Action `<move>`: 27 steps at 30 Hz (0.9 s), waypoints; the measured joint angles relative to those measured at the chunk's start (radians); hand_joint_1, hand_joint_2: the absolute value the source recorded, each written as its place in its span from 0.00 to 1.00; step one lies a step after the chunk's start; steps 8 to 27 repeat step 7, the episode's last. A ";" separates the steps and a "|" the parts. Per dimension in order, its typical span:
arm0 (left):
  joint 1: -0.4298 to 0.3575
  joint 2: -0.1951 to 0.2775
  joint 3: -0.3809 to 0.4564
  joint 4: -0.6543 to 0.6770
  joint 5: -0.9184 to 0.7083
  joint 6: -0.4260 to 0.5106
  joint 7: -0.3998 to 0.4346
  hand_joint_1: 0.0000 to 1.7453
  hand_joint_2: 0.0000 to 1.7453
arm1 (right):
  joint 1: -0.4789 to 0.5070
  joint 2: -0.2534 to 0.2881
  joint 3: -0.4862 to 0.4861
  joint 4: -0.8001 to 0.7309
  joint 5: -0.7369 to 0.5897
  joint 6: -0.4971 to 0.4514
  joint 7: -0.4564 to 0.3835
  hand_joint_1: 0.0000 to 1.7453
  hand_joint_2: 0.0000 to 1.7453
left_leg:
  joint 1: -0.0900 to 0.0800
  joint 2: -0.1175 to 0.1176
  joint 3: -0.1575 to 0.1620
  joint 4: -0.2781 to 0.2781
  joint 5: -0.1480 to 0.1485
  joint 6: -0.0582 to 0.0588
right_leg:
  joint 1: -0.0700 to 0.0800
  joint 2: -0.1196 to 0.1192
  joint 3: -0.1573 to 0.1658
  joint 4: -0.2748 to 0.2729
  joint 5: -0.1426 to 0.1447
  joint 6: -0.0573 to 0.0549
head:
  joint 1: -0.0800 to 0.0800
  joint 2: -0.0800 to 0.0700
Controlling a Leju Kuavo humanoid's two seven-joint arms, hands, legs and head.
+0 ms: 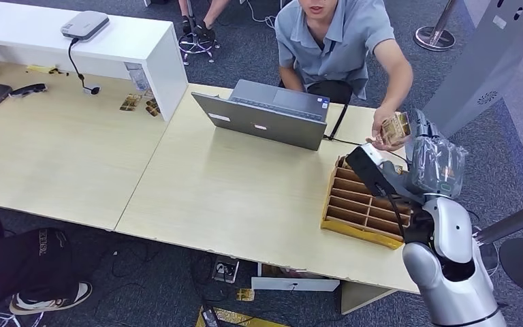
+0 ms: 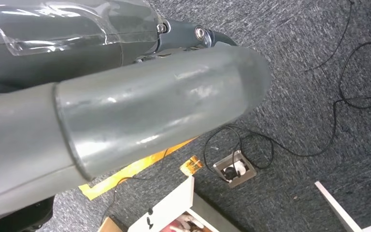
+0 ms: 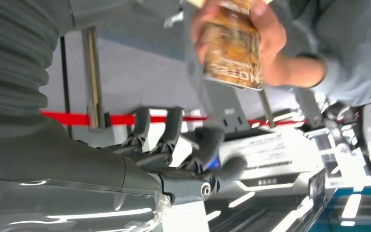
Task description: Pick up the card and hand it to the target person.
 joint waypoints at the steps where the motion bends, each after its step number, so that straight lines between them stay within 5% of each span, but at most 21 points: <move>1: 0.000 0.000 0.000 0.000 0.004 0.000 -0.001 0.00 0.00 | 0.005 0.002 0.002 0.000 -0.022 -0.004 -0.004 0.00 1.00 | 0.000 0.000 0.000 0.000 0.000 0.000 | 0.000 0.000 0.000 0.000 0.000 0.000 | 0.000 0.000; 7: 0.000 0.000 0.011 0.000 0.010 0.006 -0.006 0.00 0.00 | 0.050 0.023 0.013 -0.015 -0.175 -0.067 -0.044 0.00 1.00 | 0.000 0.000 0.000 0.000 0.000 0.000 | 0.000 0.000 0.000 0.000 0.000 0.000 | 0.000 0.000; 27: 0.000 0.000 0.011 0.000 0.010 0.006 -0.006 0.00 0.00 | 0.050 0.023 0.013 -0.015 -0.175 -0.067 -0.044 0.00 1.00 | 0.000 0.000 0.000 0.000 0.000 0.000 | 0.000 0.000 0.000 0.000 0.000 0.000 | 0.000 0.000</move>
